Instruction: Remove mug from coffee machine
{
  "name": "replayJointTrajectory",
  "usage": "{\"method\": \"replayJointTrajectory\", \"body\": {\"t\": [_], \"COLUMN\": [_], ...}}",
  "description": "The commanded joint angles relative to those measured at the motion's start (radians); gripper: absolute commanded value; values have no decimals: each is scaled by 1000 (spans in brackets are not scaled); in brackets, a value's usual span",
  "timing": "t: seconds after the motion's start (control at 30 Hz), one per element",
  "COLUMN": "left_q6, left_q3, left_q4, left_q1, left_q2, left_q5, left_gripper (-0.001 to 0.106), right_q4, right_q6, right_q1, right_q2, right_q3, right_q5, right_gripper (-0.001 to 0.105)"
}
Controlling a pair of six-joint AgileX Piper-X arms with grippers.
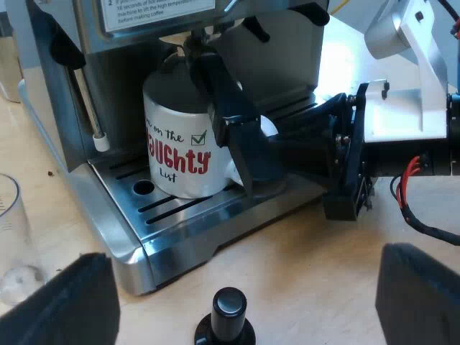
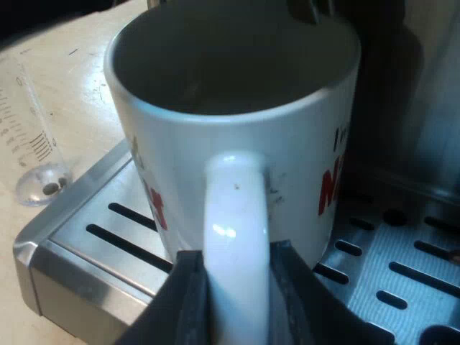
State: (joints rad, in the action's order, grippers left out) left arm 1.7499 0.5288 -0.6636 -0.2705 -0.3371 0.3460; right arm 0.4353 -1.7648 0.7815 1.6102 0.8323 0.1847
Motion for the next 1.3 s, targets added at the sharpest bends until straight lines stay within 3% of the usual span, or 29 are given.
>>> {"method": "replayJointTrajectory", "body": {"t": [0.03, 0.5, 1.0, 1.3], "left_q6": [4, 4, 4, 4], "left_q3": [4, 4, 4, 4], "left_q4": [20, 20, 20, 20], "left_q1": [-3, -3, -3, -3], "left_q2": [0, 0, 0, 0], "left_q5": [3, 3, 3, 37], "left_gripper": [79, 79, 79, 79], "right_q4": [-23, -128, -186, -189], "right_q6": [-19, -19, -19, -19], "right_q1": [2, 2, 15, 16], "right_q2": [-31, -106, -219, -264], "right_q3": [6, -4, -79, -82], "right_q5": [-3, -3, -2, -2], "right_gripper": [0, 0, 0, 0]}}
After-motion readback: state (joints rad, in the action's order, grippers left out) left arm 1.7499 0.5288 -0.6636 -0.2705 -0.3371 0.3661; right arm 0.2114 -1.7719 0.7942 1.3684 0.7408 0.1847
